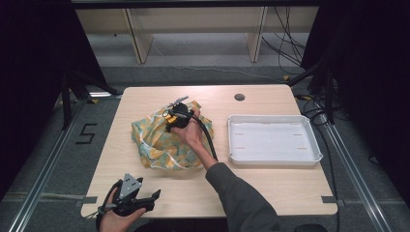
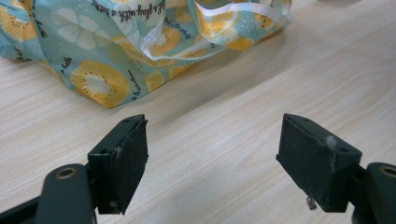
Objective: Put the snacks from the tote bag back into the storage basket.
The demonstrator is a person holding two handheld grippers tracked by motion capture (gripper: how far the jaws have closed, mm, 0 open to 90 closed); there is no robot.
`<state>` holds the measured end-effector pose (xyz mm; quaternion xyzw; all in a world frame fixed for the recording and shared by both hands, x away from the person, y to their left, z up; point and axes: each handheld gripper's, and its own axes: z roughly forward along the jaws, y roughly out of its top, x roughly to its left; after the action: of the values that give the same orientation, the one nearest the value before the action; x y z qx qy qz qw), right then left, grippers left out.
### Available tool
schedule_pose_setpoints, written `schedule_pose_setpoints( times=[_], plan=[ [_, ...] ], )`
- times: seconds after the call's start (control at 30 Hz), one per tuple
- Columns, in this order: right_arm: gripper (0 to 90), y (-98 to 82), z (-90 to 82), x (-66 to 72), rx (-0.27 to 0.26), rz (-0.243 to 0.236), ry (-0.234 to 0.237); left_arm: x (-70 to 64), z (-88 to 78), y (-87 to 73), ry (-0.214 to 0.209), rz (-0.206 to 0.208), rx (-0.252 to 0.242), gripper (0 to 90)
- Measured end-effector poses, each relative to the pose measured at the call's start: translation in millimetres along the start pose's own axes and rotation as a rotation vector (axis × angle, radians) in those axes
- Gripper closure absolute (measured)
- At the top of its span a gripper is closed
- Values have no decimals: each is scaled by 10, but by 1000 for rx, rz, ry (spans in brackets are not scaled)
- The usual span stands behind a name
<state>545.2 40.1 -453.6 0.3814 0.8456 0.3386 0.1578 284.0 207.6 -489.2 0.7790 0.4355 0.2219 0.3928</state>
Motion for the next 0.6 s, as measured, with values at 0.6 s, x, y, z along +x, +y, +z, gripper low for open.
schedule_pose_setpoints(
  times=[0.6],
  plan=[
    [304, 67, -157, -6, -20, -21, 17, 5, 2, -4, -1, -15, -8, 242]
  ],
)
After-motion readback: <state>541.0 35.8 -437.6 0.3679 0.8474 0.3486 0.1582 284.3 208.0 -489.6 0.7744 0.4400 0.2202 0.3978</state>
